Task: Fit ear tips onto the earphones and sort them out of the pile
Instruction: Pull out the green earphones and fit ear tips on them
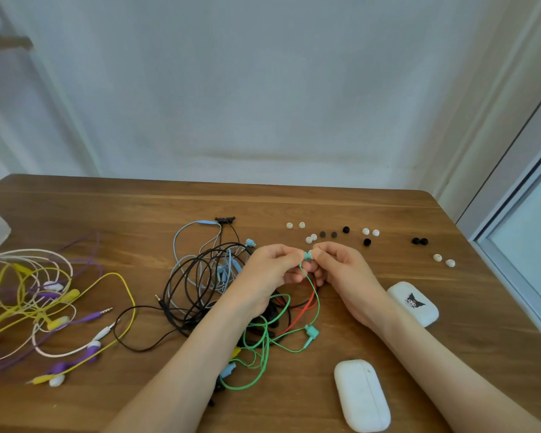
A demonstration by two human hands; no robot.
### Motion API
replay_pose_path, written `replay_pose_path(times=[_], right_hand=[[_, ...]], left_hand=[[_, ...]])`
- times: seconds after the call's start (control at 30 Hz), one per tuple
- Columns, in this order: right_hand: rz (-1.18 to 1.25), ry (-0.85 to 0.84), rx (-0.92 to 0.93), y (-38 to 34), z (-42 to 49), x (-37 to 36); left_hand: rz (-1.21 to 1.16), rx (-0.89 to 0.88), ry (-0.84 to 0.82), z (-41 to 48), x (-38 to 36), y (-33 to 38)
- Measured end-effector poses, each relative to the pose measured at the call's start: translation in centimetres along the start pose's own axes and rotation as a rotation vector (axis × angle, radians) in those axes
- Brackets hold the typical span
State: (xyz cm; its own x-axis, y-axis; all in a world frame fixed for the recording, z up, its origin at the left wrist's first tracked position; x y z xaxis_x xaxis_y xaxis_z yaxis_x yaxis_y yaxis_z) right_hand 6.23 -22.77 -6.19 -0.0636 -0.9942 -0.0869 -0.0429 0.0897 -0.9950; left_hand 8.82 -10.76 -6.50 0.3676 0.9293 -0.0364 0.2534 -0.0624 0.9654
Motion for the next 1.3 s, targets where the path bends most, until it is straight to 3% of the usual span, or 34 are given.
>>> replay_pose_path(times=[0.57,0.93,1.3], right_hand=[[-0.017,0.074,0.056,-0.1,-0.58,0.11],[0.194,-0.005,0.125,-0.79,-0.67,0.04],[0.195,-0.068,0.138,-0.53,-0.61,0.06]], left_hand=[[0.021,-0.077,0.014,-0.19,-0.06,0.31],[-0.058,-0.043,-0.118,-0.13,-0.45,0.24],[-0.049,-0.087,-0.115,-0.18,-0.47,0.27]])
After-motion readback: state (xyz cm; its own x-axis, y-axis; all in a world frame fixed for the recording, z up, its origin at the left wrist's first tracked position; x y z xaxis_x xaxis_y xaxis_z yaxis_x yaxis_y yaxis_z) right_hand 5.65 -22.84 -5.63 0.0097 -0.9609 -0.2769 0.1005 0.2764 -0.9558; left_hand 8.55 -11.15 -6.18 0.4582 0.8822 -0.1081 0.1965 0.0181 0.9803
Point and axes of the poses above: each hand's wrist, its own z-axis towards the middle knuckle, its own x-axis out of the back of the hand, y = z × x, the point moved 7 cm from there along z, towards the middle knuckle, and after that the axes turned 6 degrees about z, right-handed, at the moved point
